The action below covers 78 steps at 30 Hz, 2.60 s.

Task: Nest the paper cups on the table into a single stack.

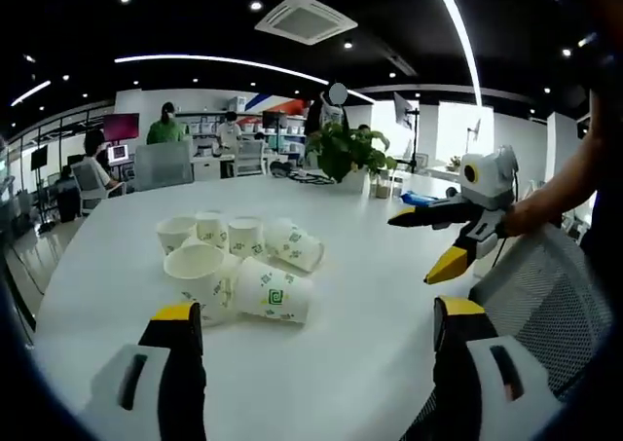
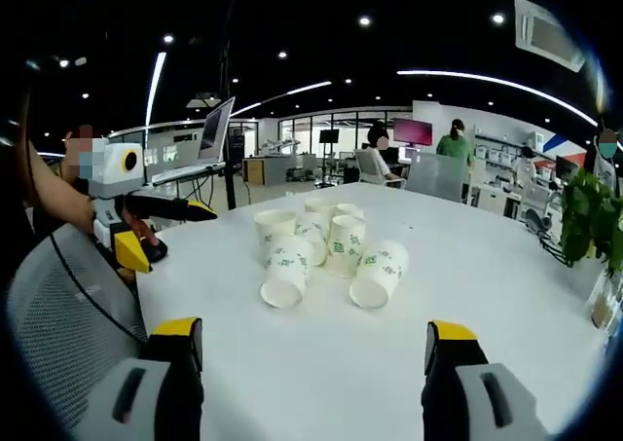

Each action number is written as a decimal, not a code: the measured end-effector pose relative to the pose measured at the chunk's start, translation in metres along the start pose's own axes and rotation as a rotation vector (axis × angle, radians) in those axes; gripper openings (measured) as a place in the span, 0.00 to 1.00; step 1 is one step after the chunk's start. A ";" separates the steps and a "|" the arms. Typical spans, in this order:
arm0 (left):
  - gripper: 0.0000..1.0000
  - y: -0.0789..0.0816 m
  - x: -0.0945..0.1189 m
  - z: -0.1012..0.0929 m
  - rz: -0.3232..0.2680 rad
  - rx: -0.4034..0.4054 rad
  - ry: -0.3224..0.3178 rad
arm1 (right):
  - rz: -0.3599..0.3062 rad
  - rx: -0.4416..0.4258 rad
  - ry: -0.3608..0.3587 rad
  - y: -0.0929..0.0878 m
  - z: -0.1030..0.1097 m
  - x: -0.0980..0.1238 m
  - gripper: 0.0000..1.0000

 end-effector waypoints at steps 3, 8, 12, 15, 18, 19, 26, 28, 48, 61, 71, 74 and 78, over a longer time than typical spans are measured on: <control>0.99 0.001 0.001 0.000 -0.001 0.000 0.004 | -0.007 0.004 0.004 0.002 0.001 0.001 0.98; 0.99 0.002 0.002 0.000 -0.002 -0.002 0.012 | -0.017 -0.007 0.003 0.005 0.001 0.006 1.00; 0.99 0.003 0.002 0.001 -0.003 -0.009 0.018 | -0.027 -0.028 0.000 0.006 -0.001 0.008 1.00; 0.99 0.003 0.002 0.002 -0.002 -0.011 0.021 | -0.033 -0.036 -0.004 0.008 -0.001 0.009 1.00; 0.99 0.003 0.001 0.002 0.000 -0.013 0.021 | -0.036 -0.041 -0.004 0.008 -0.002 0.009 1.00; 0.99 0.003 0.001 0.002 0.000 -0.012 0.020 | -0.033 -0.042 -0.004 0.007 -0.002 0.009 1.00; 0.99 0.001 0.000 0.003 0.001 -0.014 0.023 | -0.024 -0.041 0.001 0.004 -0.003 0.007 1.00; 0.99 0.001 0.000 0.003 0.003 -0.014 0.022 | -0.024 -0.040 0.000 0.004 -0.003 0.007 1.00; 0.98 -0.001 0.000 0.003 0.012 -0.022 0.017 | -0.014 -0.041 0.000 0.002 -0.002 0.004 0.98; 0.98 -0.003 0.000 0.002 0.019 -0.025 0.004 | 0.004 -0.022 0.036 0.006 0.012 -0.002 0.92; 0.98 -0.006 -0.001 0.006 0.018 -0.021 0.005 | 0.001 -0.010 0.048 0.011 0.007 -0.004 0.90; 0.98 -0.007 -0.001 0.008 0.020 -0.021 0.004 | 0.004 -0.022 0.040 0.012 -0.002 -0.006 0.89; 0.98 -0.007 -0.001 0.006 0.022 -0.023 0.002 | 0.012 -0.013 0.039 0.013 -0.007 -0.008 0.87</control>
Point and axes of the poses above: the point that each gripper's makers call its tool centre point, and the gripper's own axes: x roughly backward along the fingers, z roughly to its left, y roughly out of its top, the point moved 2 cm from there along x, roughly backward along the fingers, and after that the axes turned 11 degrees about z, right-handed, at the moved point
